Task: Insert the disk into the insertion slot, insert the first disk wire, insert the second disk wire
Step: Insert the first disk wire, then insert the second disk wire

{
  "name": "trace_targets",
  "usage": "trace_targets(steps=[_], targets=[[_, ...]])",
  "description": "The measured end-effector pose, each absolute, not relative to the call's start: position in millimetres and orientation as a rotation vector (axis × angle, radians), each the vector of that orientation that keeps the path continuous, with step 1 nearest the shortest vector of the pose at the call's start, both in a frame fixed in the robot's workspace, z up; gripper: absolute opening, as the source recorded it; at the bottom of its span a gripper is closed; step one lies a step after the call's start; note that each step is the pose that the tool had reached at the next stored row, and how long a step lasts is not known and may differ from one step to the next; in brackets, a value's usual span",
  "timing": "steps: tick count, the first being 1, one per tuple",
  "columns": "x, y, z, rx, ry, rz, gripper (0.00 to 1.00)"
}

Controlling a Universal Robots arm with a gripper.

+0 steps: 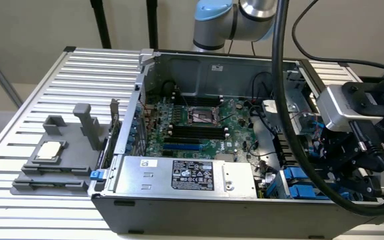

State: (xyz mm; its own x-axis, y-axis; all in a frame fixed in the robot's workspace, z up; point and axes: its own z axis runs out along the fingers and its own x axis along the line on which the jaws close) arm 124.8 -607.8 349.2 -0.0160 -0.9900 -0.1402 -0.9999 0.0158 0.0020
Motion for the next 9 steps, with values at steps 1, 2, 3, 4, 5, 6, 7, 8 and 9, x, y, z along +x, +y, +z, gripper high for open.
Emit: trace_targets(steps=[1,2,3,4,5,6,7,8,9], targets=[[124.8,-607.8,349.2,-2.132,2.166,0.152,0.25],[124.8,-607.8,349.2,-2.132,2.166,0.152,0.25],[124.8,-607.8,349.2,-2.132,2.166,0.152,0.25],[124.9,-607.8,349.2,-2.132,2.166,0.152,0.25],[124.8,-607.8,349.2,-2.132,2.166,0.152,0.25],[124.8,-607.8,349.2,-2.132,2.166,0.152,0.25],[124.9,-607.8,349.2,-2.132,2.166,0.152,0.25],[124.8,-607.7,349.2,-2.132,2.166,0.152,0.25],[124.8,-607.7,349.2,-2.132,2.166,0.152,0.25]])
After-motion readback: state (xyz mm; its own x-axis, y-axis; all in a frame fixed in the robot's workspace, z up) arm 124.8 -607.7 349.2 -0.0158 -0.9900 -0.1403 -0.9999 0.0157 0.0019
